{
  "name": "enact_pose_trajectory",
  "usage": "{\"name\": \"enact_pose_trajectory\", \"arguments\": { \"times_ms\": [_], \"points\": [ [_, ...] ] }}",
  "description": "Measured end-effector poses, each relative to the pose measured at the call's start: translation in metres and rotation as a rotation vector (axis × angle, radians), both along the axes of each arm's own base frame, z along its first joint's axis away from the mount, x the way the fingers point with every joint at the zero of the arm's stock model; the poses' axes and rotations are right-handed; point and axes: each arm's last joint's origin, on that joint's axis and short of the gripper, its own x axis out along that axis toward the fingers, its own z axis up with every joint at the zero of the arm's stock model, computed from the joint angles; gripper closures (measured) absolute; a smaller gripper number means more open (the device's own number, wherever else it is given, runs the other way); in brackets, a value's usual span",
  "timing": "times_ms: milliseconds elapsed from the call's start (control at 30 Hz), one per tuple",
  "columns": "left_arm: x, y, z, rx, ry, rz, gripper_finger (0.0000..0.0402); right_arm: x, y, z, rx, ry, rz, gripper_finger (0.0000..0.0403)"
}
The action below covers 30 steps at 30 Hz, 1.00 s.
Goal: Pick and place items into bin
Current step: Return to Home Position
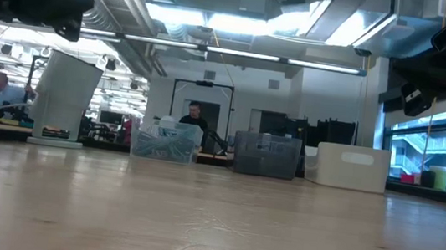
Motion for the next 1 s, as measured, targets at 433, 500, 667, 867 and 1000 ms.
{"name": "enact_pose_trajectory", "arguments": {
  "times_ms": [433, 500, 667, 867, 1000],
  "points": [
    [0.004, 0.0, -0.016, 0.062, 0.006, -0.014, 0.04, 0.0, 0.0, 0.0, 0.001, 0.0, 0.0, 0.0379],
    [0.004, -0.001, -0.016, 0.081, 0.006, -0.018, 0.04, 0.0, 0.0, 0.0, 0.0, 0.0, 0.0, 0.0379],
    [0.004, 0.001, -0.016, 0.122, 0.005, 0.006, 0.04, 0.0, 0.0, 0.0, 0.0, 0.0, 0.0, 0.0379],
    [0.004, 0.003, -0.016, 0.049, 0.011, 0.026, 0.04, 0.0, 0.0, 0.0, 0.001, 0.0, 0.0, 0.0379],
    [0.004, 0.004, -0.016, 0.045, 0.015, 0.053, 0.04, 0.0, 0.0, 0.0, 0.0, 0.0, 0.0, 0.0379]
  ]
}}
